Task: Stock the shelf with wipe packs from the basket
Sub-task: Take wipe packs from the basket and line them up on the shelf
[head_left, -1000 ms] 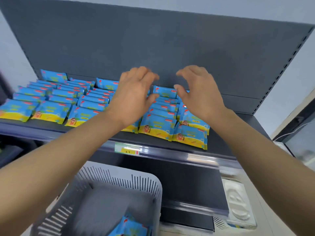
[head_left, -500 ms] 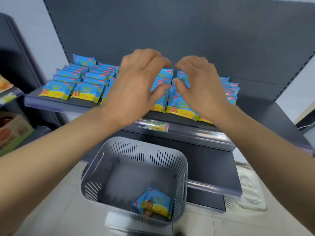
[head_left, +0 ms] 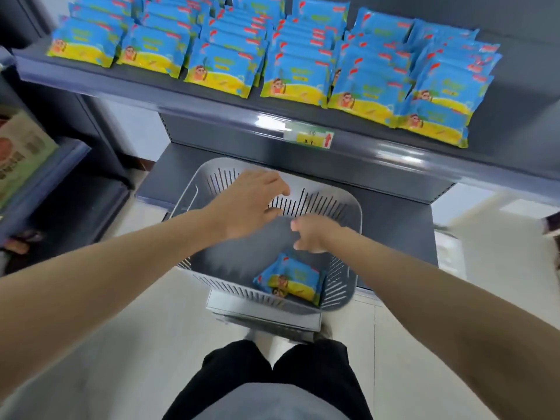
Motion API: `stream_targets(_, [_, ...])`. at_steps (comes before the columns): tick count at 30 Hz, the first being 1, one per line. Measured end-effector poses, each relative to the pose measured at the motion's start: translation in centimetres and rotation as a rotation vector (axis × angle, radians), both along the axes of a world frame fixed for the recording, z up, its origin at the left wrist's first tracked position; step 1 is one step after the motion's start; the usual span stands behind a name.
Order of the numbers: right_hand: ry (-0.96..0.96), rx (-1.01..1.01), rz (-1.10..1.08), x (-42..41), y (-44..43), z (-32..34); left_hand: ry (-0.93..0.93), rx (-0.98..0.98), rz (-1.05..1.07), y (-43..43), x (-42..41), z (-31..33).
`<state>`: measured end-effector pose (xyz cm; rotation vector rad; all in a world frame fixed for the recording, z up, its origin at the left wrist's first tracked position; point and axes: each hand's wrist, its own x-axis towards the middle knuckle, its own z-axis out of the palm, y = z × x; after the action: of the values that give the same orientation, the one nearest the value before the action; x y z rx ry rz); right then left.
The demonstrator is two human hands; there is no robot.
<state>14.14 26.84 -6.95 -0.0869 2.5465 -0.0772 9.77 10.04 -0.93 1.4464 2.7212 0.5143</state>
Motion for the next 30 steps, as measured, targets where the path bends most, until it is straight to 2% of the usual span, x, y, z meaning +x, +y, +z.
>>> stream_targets(2, [-0.158,0.038,0.006,0.3,-0.4,-3.4,-0.005,-0.029,0.001,-0.7,-0.1,-1.5])
stream_targets(5, [-0.275,0.089,0.010,0.5,-1.0,-7.4,0.005,-0.047,0.000,-1.9,0.1,-3.2])
stream_targets(11, [-0.293,0.102,-0.056,0.4,-1.3,-12.3,0.000,-0.064,0.022,-3.6,0.0,-6.0])
stream_targets(17, [-0.358,0.162,-0.079,0.1,-0.9,-13.4,-0.132,-0.195,0.048,-2.9,-0.7,-9.0])
stream_targets(26, [0.180,-0.014,-0.409,-1.4,2.8,-3.0,-0.255,-0.408,0.023,1.6,-1.1,-13.7])
stream_targets(30, [0.359,-0.092,-0.441,-0.1,3.8,0.2,-0.460,-0.560,0.102,4.4,0.1,-16.2])
